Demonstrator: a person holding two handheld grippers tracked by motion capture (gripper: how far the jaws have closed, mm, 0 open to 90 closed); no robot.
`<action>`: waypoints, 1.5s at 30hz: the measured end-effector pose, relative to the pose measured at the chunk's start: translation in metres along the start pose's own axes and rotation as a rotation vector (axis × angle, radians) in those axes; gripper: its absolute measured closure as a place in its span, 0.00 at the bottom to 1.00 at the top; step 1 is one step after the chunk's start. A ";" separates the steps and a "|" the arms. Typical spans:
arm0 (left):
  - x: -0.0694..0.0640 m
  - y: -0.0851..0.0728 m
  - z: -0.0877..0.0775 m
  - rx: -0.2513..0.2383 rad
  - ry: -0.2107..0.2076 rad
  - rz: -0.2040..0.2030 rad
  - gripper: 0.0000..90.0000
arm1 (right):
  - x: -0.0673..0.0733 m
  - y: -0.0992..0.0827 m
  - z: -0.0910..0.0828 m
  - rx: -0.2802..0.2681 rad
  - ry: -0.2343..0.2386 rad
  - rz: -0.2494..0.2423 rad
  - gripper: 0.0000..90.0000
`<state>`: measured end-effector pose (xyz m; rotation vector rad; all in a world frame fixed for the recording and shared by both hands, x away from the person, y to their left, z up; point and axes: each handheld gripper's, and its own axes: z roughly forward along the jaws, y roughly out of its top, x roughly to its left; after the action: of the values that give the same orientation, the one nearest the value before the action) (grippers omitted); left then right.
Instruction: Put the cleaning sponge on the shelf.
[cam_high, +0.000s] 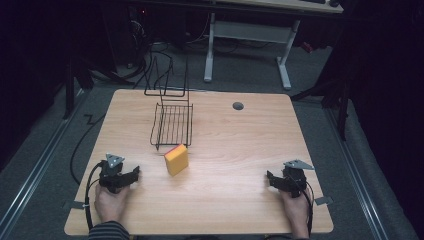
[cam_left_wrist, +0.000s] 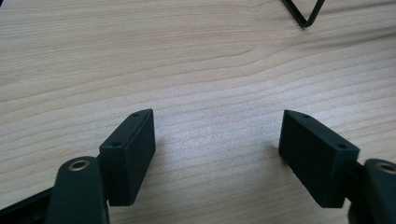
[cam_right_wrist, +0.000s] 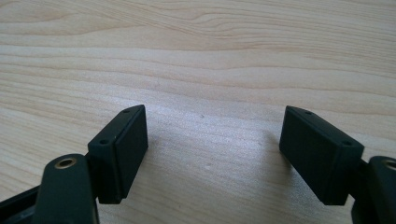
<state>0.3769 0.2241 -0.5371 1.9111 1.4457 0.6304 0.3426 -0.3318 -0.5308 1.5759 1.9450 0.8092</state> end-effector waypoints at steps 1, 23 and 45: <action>0.000 0.000 0.000 0.000 0.001 0.000 0.31 | 0.000 0.000 0.000 0.000 0.000 0.000 0.26; -0.002 0.000 0.001 0.007 -0.017 0.009 0.25 | 0.000 0.000 0.000 0.000 -0.002 0.000 0.26; -0.003 0.002 0.000 0.008 -0.044 0.042 0.22 | 0.000 0.000 0.000 0.000 0.000 0.000 0.26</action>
<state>0.3771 0.2214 -0.5354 1.9535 1.3861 0.5995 0.3426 -0.3317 -0.5307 1.5765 1.9448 0.8084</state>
